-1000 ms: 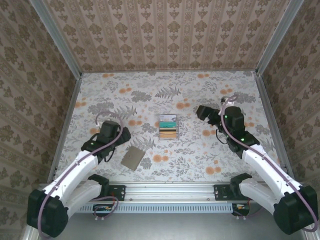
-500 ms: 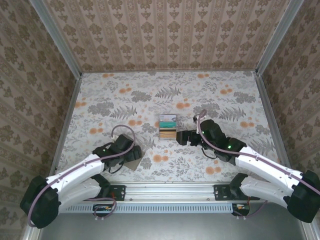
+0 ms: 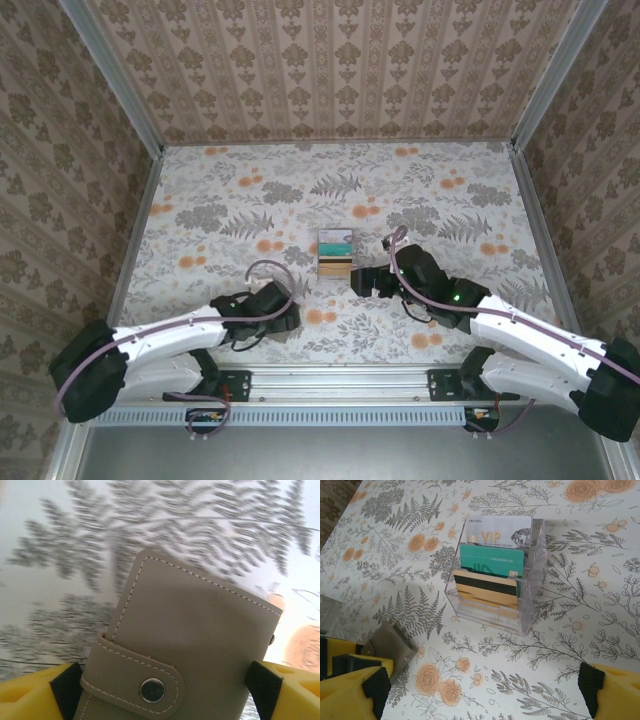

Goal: Take the credit cards out of the card holder

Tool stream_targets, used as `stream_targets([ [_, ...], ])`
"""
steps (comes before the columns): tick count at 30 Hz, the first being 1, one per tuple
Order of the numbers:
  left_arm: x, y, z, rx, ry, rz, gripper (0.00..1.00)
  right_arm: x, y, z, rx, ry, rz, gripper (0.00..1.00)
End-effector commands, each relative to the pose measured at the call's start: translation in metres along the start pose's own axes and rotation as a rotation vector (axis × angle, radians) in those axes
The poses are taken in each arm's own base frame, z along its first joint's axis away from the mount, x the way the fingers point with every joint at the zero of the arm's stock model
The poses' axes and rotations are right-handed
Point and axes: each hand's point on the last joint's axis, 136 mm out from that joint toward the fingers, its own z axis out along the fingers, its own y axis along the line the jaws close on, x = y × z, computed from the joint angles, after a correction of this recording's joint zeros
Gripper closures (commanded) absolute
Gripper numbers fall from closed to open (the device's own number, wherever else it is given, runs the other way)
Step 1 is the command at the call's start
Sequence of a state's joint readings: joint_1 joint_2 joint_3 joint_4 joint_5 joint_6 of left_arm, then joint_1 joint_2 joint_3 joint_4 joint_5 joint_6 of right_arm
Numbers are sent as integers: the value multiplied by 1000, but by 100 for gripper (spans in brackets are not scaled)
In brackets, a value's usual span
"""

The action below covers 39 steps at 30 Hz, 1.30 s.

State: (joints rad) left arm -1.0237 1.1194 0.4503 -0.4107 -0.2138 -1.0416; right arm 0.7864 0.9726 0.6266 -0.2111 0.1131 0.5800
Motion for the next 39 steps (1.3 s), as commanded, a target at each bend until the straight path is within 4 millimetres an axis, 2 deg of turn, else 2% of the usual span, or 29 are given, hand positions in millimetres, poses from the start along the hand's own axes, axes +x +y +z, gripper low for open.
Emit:
stream_targets([
  [1,-11,-39,-4,66,-32,-37,9,-7,-1,-8,14,-30,-1,0],
  [7,-17,-62,-9,14,-21,45,2,-2,1,-9,-2,-16,-12,0],
  [9,-18,-58,-13,-26,-15,88,3,0,2,-9,2,-6,-15,0],
  [12,-19,-40,-22,-119,-10,176,4,0,1,-10,16,-15,-19,0],
  [17,-12,-28,-33,-180,42,355,26,6,2,-9,11,-17,-22,0],
  [21,-3,-40,-33,-190,67,506,34,11,-4,-7,30,-19,-10,0],
  [25,-1,-48,-24,-232,93,583,49,13,-4,-6,26,-12,-6,0],
  [31,-5,-46,-12,-318,106,609,53,15,-4,-9,25,-7,-7,0],
  [33,-6,-46,-10,-325,108,605,57,15,-4,-9,23,-8,-7,0],
  [39,-5,-38,-2,-335,135,581,58,16,-3,-9,18,-8,-4,1],
])
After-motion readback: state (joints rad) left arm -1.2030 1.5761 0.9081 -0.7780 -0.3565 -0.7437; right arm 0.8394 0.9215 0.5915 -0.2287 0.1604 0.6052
